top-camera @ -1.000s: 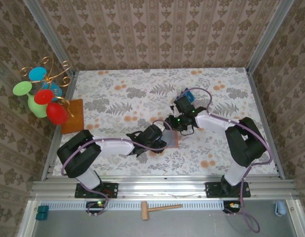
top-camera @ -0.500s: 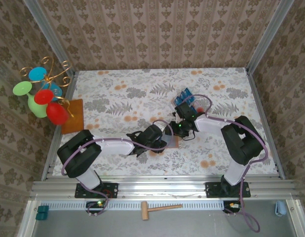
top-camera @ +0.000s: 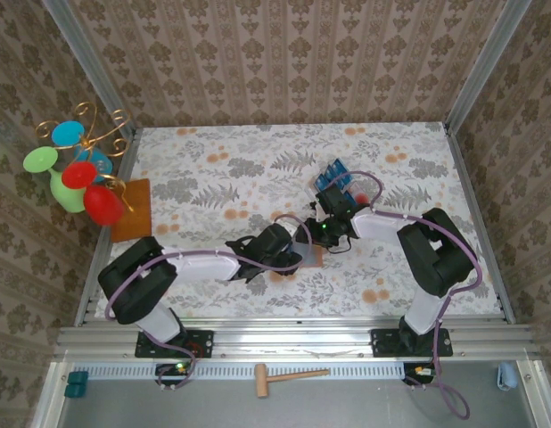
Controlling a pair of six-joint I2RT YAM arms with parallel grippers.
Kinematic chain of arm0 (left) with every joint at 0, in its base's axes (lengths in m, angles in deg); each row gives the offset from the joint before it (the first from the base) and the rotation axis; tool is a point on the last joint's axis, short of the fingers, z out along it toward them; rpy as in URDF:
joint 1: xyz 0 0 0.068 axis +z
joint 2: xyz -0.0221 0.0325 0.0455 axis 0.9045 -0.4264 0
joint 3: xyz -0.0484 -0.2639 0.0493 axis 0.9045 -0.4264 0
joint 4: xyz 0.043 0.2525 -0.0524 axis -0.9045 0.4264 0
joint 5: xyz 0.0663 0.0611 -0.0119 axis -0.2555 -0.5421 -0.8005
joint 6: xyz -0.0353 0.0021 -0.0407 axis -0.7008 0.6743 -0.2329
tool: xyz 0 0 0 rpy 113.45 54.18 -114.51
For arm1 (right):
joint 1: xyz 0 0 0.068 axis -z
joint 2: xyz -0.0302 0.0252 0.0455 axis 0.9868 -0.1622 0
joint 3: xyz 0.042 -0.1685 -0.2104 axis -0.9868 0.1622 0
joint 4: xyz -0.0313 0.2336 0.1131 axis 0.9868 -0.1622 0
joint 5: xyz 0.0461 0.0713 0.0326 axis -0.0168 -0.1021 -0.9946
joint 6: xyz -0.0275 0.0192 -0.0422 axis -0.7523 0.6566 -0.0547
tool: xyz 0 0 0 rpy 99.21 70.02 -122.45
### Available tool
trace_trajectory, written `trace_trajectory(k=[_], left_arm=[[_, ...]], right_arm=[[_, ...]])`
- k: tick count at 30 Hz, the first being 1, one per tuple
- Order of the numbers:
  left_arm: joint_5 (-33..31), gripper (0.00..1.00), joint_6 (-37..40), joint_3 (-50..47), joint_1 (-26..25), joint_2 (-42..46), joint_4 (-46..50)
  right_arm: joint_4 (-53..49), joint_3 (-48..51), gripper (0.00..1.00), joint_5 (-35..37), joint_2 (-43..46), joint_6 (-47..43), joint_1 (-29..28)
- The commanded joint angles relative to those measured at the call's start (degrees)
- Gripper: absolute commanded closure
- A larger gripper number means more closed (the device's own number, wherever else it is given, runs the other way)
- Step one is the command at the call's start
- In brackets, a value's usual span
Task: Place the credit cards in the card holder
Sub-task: Flip over the card slot in the card holder.
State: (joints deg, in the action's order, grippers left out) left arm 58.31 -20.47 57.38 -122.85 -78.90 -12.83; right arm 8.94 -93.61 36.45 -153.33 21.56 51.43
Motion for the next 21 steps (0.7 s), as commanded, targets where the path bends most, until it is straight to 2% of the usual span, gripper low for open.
trace_trajectory(k=[1,13,21], left_arm=[[-1.26,0.22,-1.11,-0.81,0.28,4.56,1.27],[-3.70,0.19,-1.75,-6.11,4.47,16.06,2.35],[-3.67,0.18,-1.89,-9.02,6.77,21.65,3.31]], right_arm=[[0.03,1.00,0.54,-1.91,0.28,0.80,-0.12],[-1.87,-2.59,0.54,-4.03,4.53,2.95,-2.57],[-2.83,-8.81,0.54,-3.07,-2.10,3.52,-6.86]])
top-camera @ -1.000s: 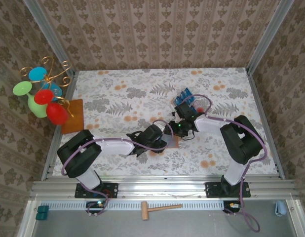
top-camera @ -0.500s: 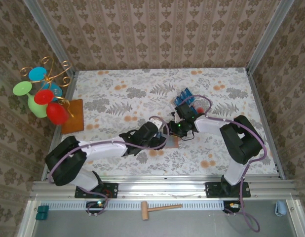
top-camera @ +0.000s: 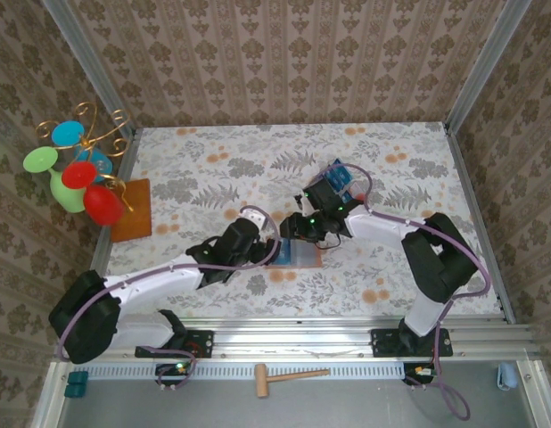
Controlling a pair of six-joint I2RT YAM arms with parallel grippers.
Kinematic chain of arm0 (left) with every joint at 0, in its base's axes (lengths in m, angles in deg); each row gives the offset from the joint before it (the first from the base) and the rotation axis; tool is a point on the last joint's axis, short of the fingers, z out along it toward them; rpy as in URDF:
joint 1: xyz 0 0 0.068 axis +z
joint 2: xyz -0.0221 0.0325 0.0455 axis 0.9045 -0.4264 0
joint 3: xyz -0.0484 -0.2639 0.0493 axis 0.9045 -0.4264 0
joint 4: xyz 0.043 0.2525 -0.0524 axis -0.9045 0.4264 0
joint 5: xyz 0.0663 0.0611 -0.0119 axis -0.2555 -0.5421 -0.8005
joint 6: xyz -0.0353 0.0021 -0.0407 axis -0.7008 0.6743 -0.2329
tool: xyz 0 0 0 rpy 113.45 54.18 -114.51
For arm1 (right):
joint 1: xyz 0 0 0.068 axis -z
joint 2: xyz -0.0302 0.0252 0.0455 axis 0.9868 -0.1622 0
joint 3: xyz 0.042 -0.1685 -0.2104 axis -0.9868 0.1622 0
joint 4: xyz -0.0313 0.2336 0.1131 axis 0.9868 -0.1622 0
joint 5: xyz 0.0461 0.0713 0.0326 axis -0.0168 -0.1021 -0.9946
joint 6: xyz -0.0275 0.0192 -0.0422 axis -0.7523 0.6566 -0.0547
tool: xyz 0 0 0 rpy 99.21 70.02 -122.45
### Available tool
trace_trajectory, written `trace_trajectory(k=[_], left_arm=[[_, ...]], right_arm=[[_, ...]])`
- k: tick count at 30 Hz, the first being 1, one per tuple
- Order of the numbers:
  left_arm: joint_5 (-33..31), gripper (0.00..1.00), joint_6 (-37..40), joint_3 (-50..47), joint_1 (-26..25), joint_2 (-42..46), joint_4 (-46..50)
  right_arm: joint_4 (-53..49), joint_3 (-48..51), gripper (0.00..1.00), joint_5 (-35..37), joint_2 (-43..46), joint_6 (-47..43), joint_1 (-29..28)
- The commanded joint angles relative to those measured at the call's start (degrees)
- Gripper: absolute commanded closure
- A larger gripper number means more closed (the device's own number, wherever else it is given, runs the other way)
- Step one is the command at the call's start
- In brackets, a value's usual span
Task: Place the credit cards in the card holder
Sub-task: Flip over the card slot in the card holder.
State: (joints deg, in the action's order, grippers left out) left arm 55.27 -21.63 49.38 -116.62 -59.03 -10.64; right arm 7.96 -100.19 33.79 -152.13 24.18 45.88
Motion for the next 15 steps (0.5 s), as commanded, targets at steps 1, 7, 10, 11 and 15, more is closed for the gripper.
trace_trajectory(k=[1,7,10,11,15], left_arm=[[-0.66,0.18,-0.74,-1.22,0.74,2.09,1.17],[-0.73,0.18,-1.05,-2.56,1.13,3.65,1.13],[-0.71,0.18,-1.10,-3.02,1.20,4.05,0.98],[-0.74,0.18,-1.23,-3.15,1.23,4.06,0.90],[-0.49,0.17,-1.55,-3.63,1.40,3.84,0.55]], right_arm=[[-1.93,-2.89,0.54,-0.24,-4.29,1.01,-1.82],[-2.37,-5.75,0.54,0.30,-9.85,1.33,-3.80],[-2.52,-5.89,0.55,0.37,-11.65,1.43,-3.80],[-2.51,-5.78,0.54,0.21,-11.82,1.48,-3.80],[-2.73,-5.43,0.55,0.30,-10.99,1.40,-3.80]])
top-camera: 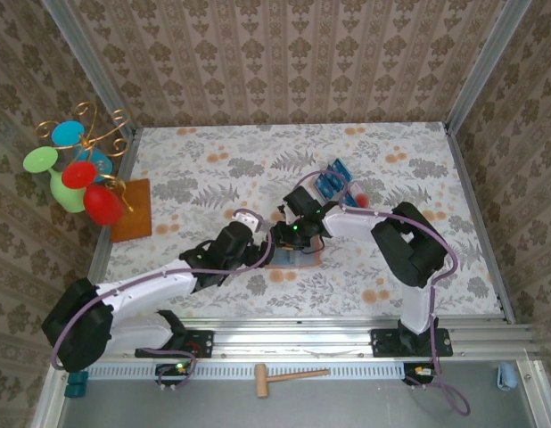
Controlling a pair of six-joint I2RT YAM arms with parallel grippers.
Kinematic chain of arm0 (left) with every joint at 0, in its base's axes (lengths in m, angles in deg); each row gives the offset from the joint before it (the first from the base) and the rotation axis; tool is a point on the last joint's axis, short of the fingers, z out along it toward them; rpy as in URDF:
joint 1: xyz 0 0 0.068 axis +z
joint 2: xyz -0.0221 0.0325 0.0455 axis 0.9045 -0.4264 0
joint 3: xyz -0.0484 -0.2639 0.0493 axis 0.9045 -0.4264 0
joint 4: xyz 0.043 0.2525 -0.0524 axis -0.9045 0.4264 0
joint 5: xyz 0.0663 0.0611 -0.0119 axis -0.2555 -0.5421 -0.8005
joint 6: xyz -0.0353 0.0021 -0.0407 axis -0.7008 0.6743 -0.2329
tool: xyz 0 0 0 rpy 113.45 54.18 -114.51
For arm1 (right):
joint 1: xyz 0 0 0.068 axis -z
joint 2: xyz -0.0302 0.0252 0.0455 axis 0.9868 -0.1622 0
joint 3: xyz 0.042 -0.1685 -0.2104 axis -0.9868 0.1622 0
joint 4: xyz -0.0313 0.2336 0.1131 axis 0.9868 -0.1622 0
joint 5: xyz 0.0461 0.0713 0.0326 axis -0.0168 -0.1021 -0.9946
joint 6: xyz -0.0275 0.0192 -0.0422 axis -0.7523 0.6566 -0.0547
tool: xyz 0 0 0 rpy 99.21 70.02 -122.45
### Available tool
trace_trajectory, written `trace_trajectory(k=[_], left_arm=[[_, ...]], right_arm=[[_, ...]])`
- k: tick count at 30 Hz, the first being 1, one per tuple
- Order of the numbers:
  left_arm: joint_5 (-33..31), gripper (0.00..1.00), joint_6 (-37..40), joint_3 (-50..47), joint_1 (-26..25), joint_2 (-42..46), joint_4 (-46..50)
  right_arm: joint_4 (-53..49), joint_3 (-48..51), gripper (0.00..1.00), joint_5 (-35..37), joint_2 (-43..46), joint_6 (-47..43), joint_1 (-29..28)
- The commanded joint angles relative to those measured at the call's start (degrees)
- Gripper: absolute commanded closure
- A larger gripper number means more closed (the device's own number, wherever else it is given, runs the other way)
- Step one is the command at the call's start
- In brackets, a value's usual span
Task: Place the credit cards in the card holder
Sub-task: Flip over the card slot in the card holder, then pick up the credit card from the storage box.
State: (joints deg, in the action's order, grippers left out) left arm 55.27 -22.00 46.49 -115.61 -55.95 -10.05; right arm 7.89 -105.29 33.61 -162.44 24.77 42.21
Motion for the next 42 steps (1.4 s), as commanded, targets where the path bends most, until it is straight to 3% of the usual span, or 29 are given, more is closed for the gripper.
trace_trajectory(k=[1,8,17,20,26,31,36,42], left_arm=[[-0.50,0.17,-1.27,-0.75,0.40,0.51,-0.05],[-0.24,0.17,-2.01,-0.14,0.47,-2.31,-0.65],[0.47,0.17,-2.46,1.81,0.49,-6.76,-0.57],[0.93,0.17,-2.56,3.12,0.48,-8.77,-0.23],[0.75,0.15,-3.54,5.84,0.51,-11.84,1.09],[0.66,0.00,-3.62,8.52,0.66,-14.17,3.64],[0.94,0.00,-3.63,9.00,0.97,-14.45,3.72],[1.03,0.00,-3.22,9.30,1.49,-14.23,4.57]], right_arm=[[-2.76,-0.38,0.55,0.39,-0.19,0.79,-0.11],[-6.46,-3.24,0.54,1.09,4.61,-0.69,1.11],[-12.29,-4.68,0.54,2.84,12.55,-4.85,8.64],[-17.29,-6.32,0.55,6.74,15.18,-8.82,12.18],[-30.58,-12.98,0.56,22.76,15.74,-20.90,16.70],[-35.69,-16.40,0.58,32.75,14.17,-26.77,18.73],[-38.18,-18.27,0.61,37.10,11.76,-30.17,19.23],[-38.35,-19.04,0.66,37.48,8.80,-31.28,19.37]])
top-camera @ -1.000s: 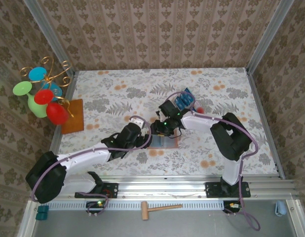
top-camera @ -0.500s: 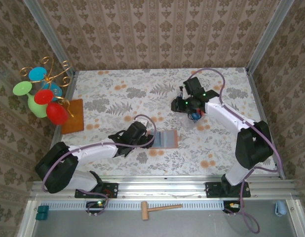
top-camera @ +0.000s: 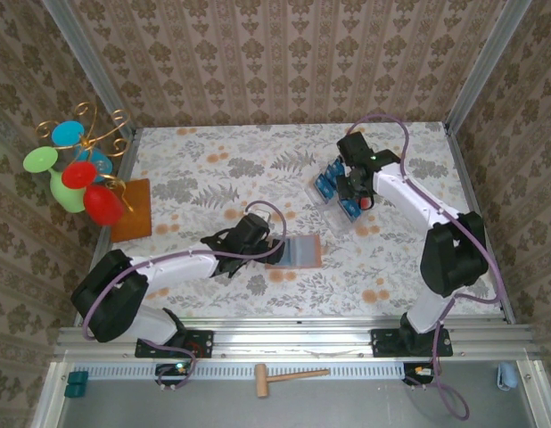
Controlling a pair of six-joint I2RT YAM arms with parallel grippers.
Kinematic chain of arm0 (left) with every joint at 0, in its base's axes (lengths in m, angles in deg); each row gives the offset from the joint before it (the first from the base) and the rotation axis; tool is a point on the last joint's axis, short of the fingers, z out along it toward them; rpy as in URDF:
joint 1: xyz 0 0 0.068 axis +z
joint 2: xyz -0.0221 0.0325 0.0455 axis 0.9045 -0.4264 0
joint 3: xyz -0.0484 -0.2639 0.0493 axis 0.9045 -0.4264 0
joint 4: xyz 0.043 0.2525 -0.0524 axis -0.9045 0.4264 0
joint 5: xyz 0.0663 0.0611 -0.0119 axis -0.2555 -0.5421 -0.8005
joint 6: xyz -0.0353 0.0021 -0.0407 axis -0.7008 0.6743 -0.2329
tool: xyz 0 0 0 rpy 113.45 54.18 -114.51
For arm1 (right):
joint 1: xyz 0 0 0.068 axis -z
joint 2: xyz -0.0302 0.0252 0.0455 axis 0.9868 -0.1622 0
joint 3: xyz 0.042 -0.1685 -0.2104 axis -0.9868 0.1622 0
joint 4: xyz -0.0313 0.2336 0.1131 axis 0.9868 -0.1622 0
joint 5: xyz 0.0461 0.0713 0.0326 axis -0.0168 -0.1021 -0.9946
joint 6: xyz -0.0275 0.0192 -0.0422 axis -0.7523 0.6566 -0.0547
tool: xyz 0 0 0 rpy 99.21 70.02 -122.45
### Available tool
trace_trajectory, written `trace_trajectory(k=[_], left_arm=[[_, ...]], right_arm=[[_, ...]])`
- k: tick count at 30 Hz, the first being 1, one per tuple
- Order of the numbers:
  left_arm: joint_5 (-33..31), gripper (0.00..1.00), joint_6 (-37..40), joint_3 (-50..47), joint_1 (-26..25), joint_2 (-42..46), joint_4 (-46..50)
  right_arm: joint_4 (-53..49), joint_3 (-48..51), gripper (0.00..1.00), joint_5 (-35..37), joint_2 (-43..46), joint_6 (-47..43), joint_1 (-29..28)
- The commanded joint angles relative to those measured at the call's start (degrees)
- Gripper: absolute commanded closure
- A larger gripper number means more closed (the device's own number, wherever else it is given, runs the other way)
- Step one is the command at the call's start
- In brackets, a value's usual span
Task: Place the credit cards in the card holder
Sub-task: Pick up the credit card from the storage box.
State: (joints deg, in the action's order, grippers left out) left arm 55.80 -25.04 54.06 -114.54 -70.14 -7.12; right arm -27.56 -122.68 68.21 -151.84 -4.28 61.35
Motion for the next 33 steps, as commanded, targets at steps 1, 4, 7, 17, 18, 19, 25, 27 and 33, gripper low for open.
trace_trajectory(k=[1,4,7,17,18,19,25,27,33], left_arm=[[0.54,0.00,-0.18,1.86,0.53,-0.04,1.77],[0.65,0.00,-0.15,1.98,0.74,0.12,2.03],[0.70,0.00,-0.13,1.80,0.94,0.27,2.03],[0.79,0.00,-0.15,1.53,1.08,0.26,1.41],[0.89,0.00,-0.08,1.51,1.05,0.13,1.42],[0.89,0.00,-0.11,1.60,1.06,0.06,1.44],[1.05,0.00,-0.08,1.62,1.09,0.05,1.38],[1.13,0.00,-0.18,1.48,1.04,0.07,1.23],[1.25,0.00,-0.08,1.62,1.08,0.04,0.92]], right_arm=[[-2.90,-1.78,0.66,2.75,-2.25,-2.33,0.32],[-3.01,-1.98,0.67,2.18,-3.96,-2.59,0.28],[-2.69,-1.66,0.67,2.26,-4.75,-2.75,0.30],[-1.46,0.18,0.77,1.04,-5.10,-2.89,0.43],[-1.38,0.38,0.79,0.67,-5.00,-3.05,0.45],[-1.37,0.53,0.80,0.30,-5.01,-3.10,0.49],[-1.28,1.03,0.79,-3.26,-4.29,-3.21,1.95],[-1.00,1.33,0.79,-4.80,-3.99,-3.14,2.53],[-0.37,1.58,0.81,-8.43,-4.03,-2.86,3.65]])
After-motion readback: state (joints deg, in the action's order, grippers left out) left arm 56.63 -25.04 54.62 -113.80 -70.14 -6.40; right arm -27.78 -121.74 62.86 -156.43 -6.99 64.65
